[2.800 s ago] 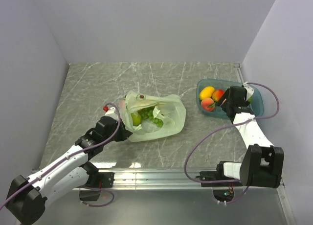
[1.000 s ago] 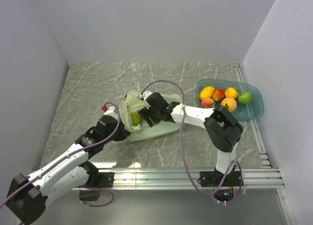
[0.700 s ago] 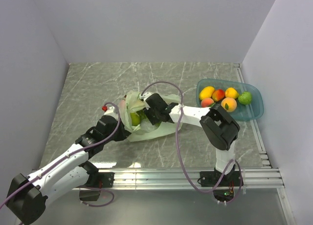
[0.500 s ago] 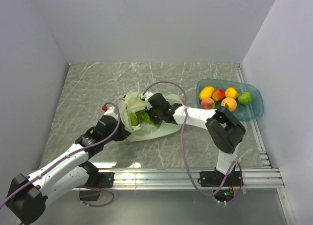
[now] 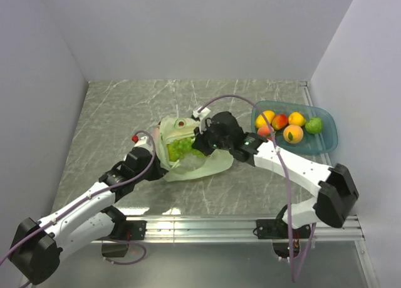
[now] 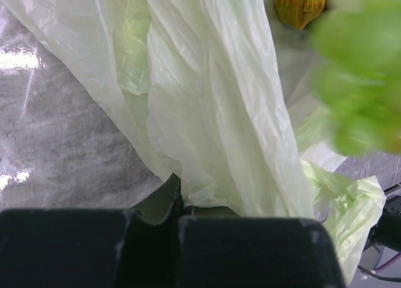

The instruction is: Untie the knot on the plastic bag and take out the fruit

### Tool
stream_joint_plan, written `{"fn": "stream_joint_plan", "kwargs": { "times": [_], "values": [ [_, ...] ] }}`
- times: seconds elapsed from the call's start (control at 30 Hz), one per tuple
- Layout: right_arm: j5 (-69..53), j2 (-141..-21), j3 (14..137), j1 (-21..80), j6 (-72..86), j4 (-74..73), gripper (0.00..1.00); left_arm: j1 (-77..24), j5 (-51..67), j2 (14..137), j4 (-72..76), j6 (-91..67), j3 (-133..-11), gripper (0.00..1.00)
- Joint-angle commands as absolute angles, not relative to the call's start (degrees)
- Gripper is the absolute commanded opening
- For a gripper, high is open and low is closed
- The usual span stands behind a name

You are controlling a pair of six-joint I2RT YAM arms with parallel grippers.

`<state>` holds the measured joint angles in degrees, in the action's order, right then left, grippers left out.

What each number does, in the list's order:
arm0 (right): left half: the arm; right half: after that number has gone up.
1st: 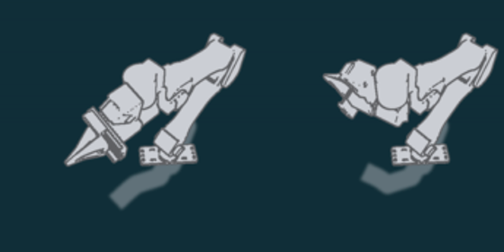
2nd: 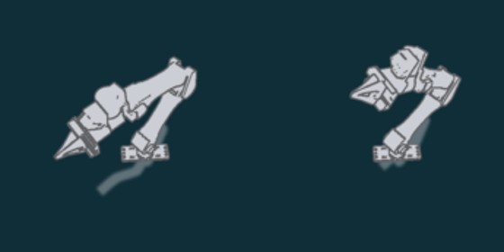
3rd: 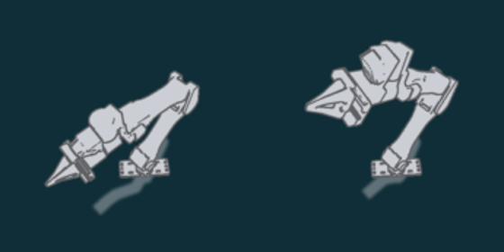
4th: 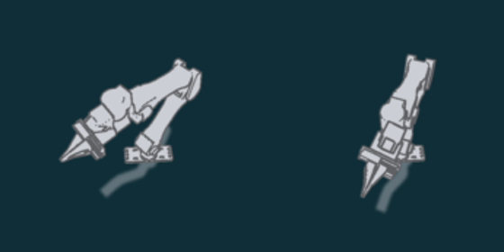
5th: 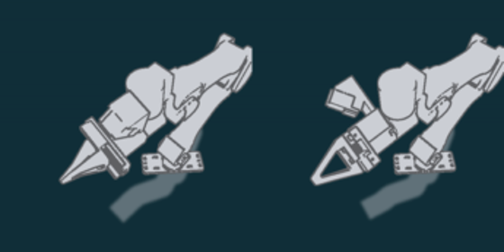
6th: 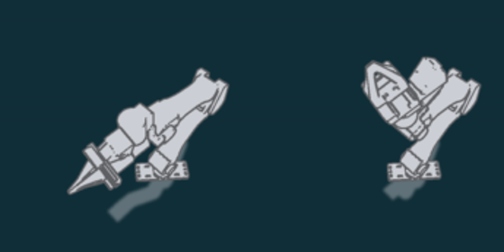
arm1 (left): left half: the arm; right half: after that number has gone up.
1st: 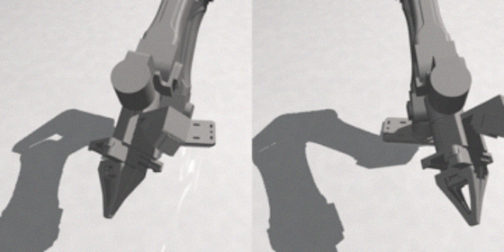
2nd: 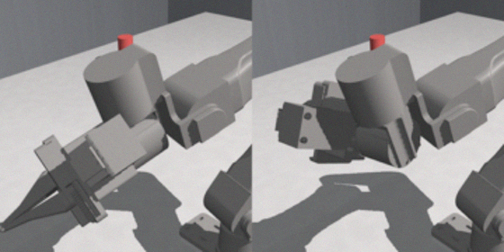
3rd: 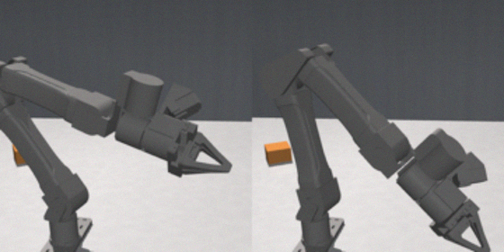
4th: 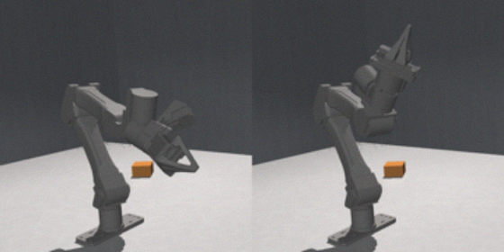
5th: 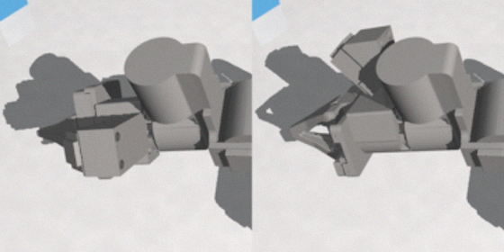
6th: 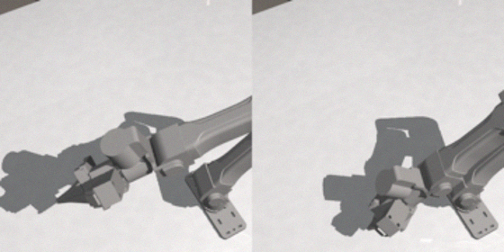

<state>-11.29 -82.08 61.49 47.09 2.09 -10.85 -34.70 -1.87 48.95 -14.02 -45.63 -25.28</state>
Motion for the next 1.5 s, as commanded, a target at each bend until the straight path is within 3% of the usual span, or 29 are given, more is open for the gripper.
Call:
{"fn": "stream_joint_plan", "kwargs": {
  "times": [0.0,0.3,0.47,0.7,0.87,0.9,0.97,1.0,1.03,1.07,1.2,1.4,1.47],
  "values": [
    [-10.9,-76.1,63.0,47.3,3.2,-10.6,0.0,-34.9,-2.5,49.7,-11.3,-46.4,-26.9,0.01],
    [5.8,-65.9,64.0,40.5,3.6,-11.3,0.0,-35.0,-2.9,48.4,-11.3,-46.6,-26.1,0.01],
    [13.5,-62.6,59.9,25.4,5.9,-12.0,0.0,-35.0,-2.9,47.8,-11.3,-46.6,-25.8,0.01],
    [14.3,-65.8,59.5,5.4,15.0,-16.3,0.0,-35.0,-2.8,47.3,-11.6,-46.0,-25.8,0.01],
    [12.2,-71.2,59.3,-1.6,20.6,-16.1,0.01,-34.9,-2.6,46.7,-11.8,-45.5,-25.8,0.01],
    [11.9,-72.1,59.6,-2.1,21.5,-16.0,0.04,-35.0,-2.6,46.5,-11.9,-45.4,-25.8,0.01],
    [12.0,-74.6,60.3,-3.3,22.5,-16.9,0.29,-35.0,-2.9,46.2,-12.0,-45.4,-25.8,0.01],
    [12.1,-75.2,60.6,-3.6,23.3,-17.3,0.43,-35.0,-2.9,46.1,-12.0,-45.4,-25.7,0.01],
    [12.9,-75.6,60.9,-3.8,23.6,-17.7,0.73,-35.0,-2.9,46.1,-12.0,-45.4,-25.7,0.01],
    [13.2,-75.8,60.9,-3.8,23.9,-17.9,0.8,-35.0,-3.0,45.9,-12.1,-45.4,-25.7,0.01],
    [10.1,-73.6,60.2,-3.1,22.8,-17.0,0.88,-34.9,-3.3,45.4,-12.5,-45.5,-25.4,0.01],
    [2.1,-67.4,59.9,9.5,15.5,-14.7,0.84,-34.9,-4.9,46.0,-13.2,-46.5,-25.4,0.01],
    [-1.1,-66.0,59.7,13.7,14.0,-12.9,0.79,-35.0,-5.7,46.1,-13.8,-47.0,-25.6,0.01]
  ]
}}
